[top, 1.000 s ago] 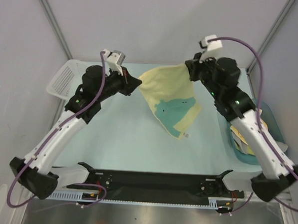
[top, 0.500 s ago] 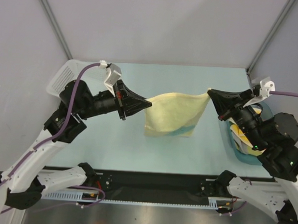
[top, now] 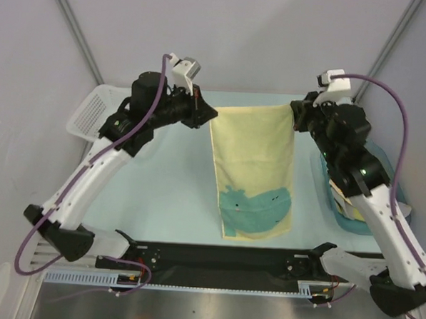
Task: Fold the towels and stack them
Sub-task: Flatten out the crumpled towel, then fold the towel
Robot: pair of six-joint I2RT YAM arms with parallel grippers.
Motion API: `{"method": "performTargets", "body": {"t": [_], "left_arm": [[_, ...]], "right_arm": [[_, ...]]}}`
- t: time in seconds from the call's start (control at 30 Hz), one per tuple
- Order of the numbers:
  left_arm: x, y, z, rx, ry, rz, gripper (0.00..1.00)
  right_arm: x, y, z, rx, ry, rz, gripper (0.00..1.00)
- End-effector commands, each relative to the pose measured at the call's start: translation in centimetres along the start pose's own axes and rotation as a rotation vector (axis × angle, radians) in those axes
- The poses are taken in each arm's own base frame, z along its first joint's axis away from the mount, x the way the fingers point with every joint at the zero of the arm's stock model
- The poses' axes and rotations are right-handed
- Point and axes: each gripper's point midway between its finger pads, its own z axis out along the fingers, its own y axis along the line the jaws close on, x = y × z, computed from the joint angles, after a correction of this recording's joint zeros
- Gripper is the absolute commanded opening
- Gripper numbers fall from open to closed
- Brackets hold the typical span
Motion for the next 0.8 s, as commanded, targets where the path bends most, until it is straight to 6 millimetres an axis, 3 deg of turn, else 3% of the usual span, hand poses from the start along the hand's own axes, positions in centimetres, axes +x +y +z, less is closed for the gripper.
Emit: {"method": "performTargets", "body": {"t": [0.0,0.03,0.1,0.13,0.17,0.23,0.27,0.3,0.33,0.37,0.47,0.57,0.67,0.7,0.73,0.77], "left_arm": [[-1.1,4.2,2.5,-0.052,-0.012,0.013,0.00],[-0.1,6.0,4.7,-0.067,0.025,0.009,0.00],[-1.2,7.9,6.5,-0.073,-0.004,0.046,0.00],[-1.2,8.6,7.7,-0.053,0.001,0.052,0.00],[-0.1,10.3,10.2,-0.052,0.029,0.044,0.00],[-1.5,12.4,11.9,-0.050,0.009,0.034,0.00],[0.5,14.9,14.6,-0.058,0.058,0.000,0.00],[-1.8,16.0,14.8,-0.059,0.011,0.012,0.00],[-2.1,16.8,15.5,-0.056,0.007,0.013,0.00],[-2.0,17.8,16.4,-0.049,0.010,0.018,0.00],[-2.3,20.3,18.5,-0.045,-0.002,0.052,0.00],[-0.6,21.6,19.5,-0.042,0.028,0.059,0.00],[1.4,22.0,19.4,-0.058,0.071,0.052,0.00],[3.8,22.5,19.4,-0.078,0.117,0.036,0.00],[3.1,21.9,18.5,-0.083,0.098,0.054,0.00],[6.1,22.3,18.3,-0.097,0.150,0.032,0.00]], "right_arm": [[2.5,-3.0,5.0,0.019,0.023,0.028,0.00],[4.6,-3.1,7.2,-0.013,0.071,0.036,0.00],[5.7,-4.6,10.2,-0.050,0.067,0.076,0.00],[8.6,-4.0,12.6,-0.128,0.130,0.103,0.00],[8.7,-4.8,14.0,-0.139,0.107,0.130,0.00],[9.8,-4.6,16.3,-0.202,0.097,0.162,0.00],[11.1,-5.1,18.4,-0.210,0.084,0.175,0.00],[11.7,-5.4,19.4,-0.221,0.083,0.190,0.00],[11.3,-5.6,20.5,-0.233,0.061,0.184,0.00],[13.2,-6.0,22.4,-0.236,0.077,0.186,0.00],[14.8,-6.6,25.5,-0.262,0.075,0.168,0.00],[15.7,-6.8,26.7,-0.285,0.103,0.176,0.00],[17.6,-7.1,26.5,-0.277,0.144,0.177,0.00],[18.6,-6.9,25.9,-0.276,0.167,0.181,0.00],[18.9,-7.1,25.6,-0.270,0.177,0.179,0.00],[19.7,-7.1,25.0,-0.265,0.208,0.184,0.00]]}}
